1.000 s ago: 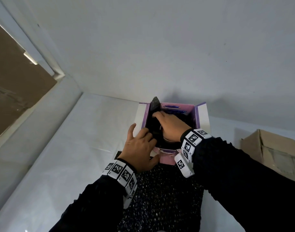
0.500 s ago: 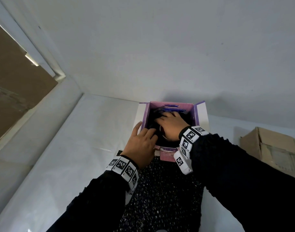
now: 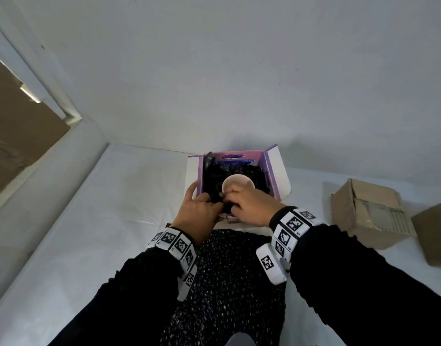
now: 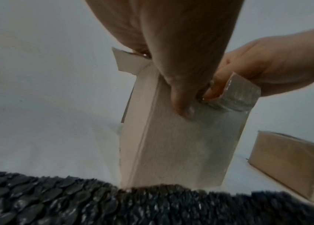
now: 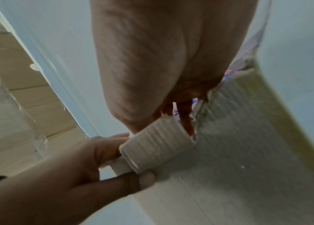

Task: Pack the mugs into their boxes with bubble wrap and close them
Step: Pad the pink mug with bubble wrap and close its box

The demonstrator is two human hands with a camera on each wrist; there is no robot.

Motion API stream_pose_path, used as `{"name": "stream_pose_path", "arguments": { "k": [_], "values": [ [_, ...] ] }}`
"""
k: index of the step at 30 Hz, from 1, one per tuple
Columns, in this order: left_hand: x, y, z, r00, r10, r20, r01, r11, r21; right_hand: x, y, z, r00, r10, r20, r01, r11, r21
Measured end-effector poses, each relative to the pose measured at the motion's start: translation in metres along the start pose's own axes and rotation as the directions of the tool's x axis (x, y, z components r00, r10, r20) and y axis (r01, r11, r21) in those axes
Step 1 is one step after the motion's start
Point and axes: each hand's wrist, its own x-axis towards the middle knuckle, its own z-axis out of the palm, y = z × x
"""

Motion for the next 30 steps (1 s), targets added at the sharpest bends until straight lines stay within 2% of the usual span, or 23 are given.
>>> {"name": "stream_pose_path", "arguments": {
  "k": [3,5,7,8,11,12,17,19,22,24,26,28,30],
  "values": [
    [0.002,-0.004,-0.015,0.998,-0.030,0.063,0.038,0.991,-0.132,-0.016,0.001,0.008,0.998,0.037,-0.043,-0.038,0.999,-0.029],
    [0.011,-0.013,-0.027,0.998,-0.055,-0.032,0.047,0.977,-0.207,-0.020,0.000,0.009,0.997,0.059,-0.054,-0.064,0.994,-0.088],
    [0.024,-0.025,-0.034,0.987,-0.075,-0.141,0.060,0.992,-0.108,-0.023,-0.002,0.009,0.996,0.068,-0.056,-0.073,0.993,-0.097],
    [0.031,-0.031,-0.035,0.988,-0.101,-0.113,0.097,0.994,-0.046,-0.024,-0.003,0.009,0.996,0.071,-0.058,-0.076,0.992,-0.102],
    [0.043,-0.036,-0.031,0.970,-0.190,0.152,0.174,0.979,0.109,-0.026,-0.005,0.010,0.995,0.079,-0.064,-0.086,0.988,-0.125],
    [0.045,-0.035,-0.027,0.960,-0.190,0.205,0.159,0.974,0.158,-0.026,-0.004,0.010,0.995,0.079,-0.067,-0.087,0.988,-0.127],
    [0.056,-0.034,-0.017,0.962,-0.061,0.265,-0.020,0.956,0.291,-0.024,-0.003,0.008,0.994,0.092,-0.064,-0.098,0.991,-0.095],
    [0.065,-0.036,-0.012,0.933,-0.016,0.359,-0.104,0.944,0.314,-0.022,-0.001,0.008,0.993,0.101,-0.065,-0.105,0.993,-0.060],
    [0.075,-0.032,-0.007,0.860,-0.049,0.508,-0.151,0.926,0.345,-0.020,0.002,0.010,0.992,0.101,-0.077,-0.104,0.993,-0.047],
    [0.079,-0.027,-0.007,0.853,-0.114,0.510,-0.090,0.929,0.358,-0.021,0.003,0.012,0.992,0.083,-0.096,-0.088,0.995,-0.052],
    [0.081,-0.022,-0.011,0.880,-0.174,0.443,-0.017,0.918,0.396,-0.022,0.003,0.015,0.987,0.046,-0.154,-0.058,0.996,-0.073],
    [0.079,-0.018,-0.015,0.915,-0.190,0.357,0.030,0.913,0.408,-0.025,0.007,0.018,0.971,0.015,-0.237,-0.044,0.992,-0.119],
    [0.075,-0.018,-0.013,0.930,-0.167,0.327,0.036,0.928,0.370,-0.030,0.010,0.021,0.964,-0.001,-0.266,-0.057,0.976,-0.209]
  ]
}}
